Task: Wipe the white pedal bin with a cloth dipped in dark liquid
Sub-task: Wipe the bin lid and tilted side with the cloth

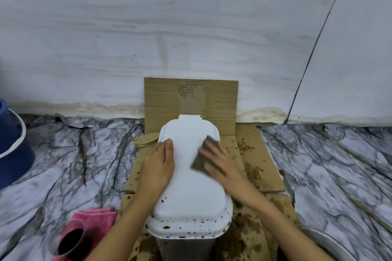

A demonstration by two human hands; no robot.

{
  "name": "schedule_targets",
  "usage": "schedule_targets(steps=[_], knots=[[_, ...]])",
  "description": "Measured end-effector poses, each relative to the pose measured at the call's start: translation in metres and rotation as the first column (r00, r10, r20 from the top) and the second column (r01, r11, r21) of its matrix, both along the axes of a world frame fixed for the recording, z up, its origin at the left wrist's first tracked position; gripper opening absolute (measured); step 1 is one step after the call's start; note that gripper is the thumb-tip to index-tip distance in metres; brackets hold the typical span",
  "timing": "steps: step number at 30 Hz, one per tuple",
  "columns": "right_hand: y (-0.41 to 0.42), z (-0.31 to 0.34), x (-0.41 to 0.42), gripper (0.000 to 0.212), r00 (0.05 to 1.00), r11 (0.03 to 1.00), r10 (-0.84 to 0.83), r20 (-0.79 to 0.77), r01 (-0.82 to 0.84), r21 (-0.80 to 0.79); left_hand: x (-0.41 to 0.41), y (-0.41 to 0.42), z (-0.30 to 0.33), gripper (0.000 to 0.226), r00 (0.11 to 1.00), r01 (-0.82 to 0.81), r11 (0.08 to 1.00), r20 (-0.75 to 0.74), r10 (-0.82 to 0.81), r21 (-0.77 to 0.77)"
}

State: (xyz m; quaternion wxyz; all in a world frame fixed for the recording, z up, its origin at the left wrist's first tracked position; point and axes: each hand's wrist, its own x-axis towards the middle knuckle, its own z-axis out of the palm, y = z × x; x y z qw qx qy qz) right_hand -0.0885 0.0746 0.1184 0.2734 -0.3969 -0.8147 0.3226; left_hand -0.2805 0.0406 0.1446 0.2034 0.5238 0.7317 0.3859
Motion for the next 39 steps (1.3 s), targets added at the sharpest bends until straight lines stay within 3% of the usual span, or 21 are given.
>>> schedule_targets(steps=[3, 6, 11, 14, 17, 24, 28, 31, 34, 36, 37, 39], knots=[[0.059, 0.015, -0.030, 0.048, 0.964, 0.961, -0.217, -0.154, 0.184, -0.205, -0.001, 0.000, 0.001, 0.050, 1.000, -0.002, 1.000, -0.011, 0.002, 0.003], [0.075, 0.019, -0.038, 0.052, 0.910, 0.899, -0.340, -0.238, 0.240, -0.365, -0.003, 0.001, 0.000, 0.051, 1.000, -0.002, 1.000, -0.002, 0.002, -0.009], [-0.009, -0.003, -0.016, 0.048, 0.812, 0.783, -0.477, -0.337, 0.219, -0.582, -0.003, 0.001, -0.001, 0.047, 0.999, 0.003, 1.000, 0.041, -0.003, 0.014], [-0.074, -0.013, -0.001, 0.035, 0.782, 0.795, -0.476, -0.403, 0.186, -0.577, -0.003, 0.000, -0.003, 0.045, 0.997, -0.013, 0.999, 0.074, 0.010, 0.041], [-0.089, -0.013, 0.005, 0.039, 0.769, 0.779, -0.501, -0.397, 0.201, -0.594, -0.002, -0.001, -0.003, 0.044, 0.997, -0.012, 0.999, 0.078, 0.008, 0.051], [0.028, 0.011, -0.021, 0.046, 0.760, 0.741, -0.529, -0.379, 0.196, -0.642, -0.003, 0.001, -0.002, 0.042, 1.000, -0.001, 0.997, 0.026, -0.001, 0.078], [0.043, 0.015, -0.028, 0.046, 0.749, 0.732, -0.536, -0.389, 0.184, -0.656, -0.004, 0.002, -0.004, 0.042, 0.999, 0.017, 0.996, 0.026, -0.019, 0.089], [0.002, 0.004, -0.024, 0.045, 0.781, 0.799, -0.512, -0.357, 0.280, -0.533, -0.006, 0.003, -0.006, 0.042, 1.000, 0.012, 0.995, 0.016, -0.013, 0.101], [-0.049, 0.003, -0.022, 0.042, 0.890, 0.923, -0.375, -0.260, 0.333, -0.191, -0.007, 0.004, -0.008, 0.040, 1.000, 0.004, 0.995, 0.013, -0.005, 0.096], [-0.063, 0.009, -0.021, 0.043, 0.971, 0.967, -0.237, 0.036, 0.232, 0.107, -0.006, 0.004, -0.008, 0.040, 1.000, 0.003, 0.995, -0.005, -0.002, 0.098], [-0.064, 0.012, -0.021, 0.044, 0.962, 0.966, -0.190, 0.197, 0.148, 0.211, -0.006, 0.003, -0.008, 0.040, 1.000, -0.006, 0.995, 0.002, 0.006, 0.103], [-0.059, 0.020, -0.029, 0.046, 0.916, 0.961, -0.119, 0.383, 0.010, 0.276, -0.006, 0.002, -0.009, 0.040, 0.998, -0.048, 0.993, 0.041, 0.044, 0.109]])
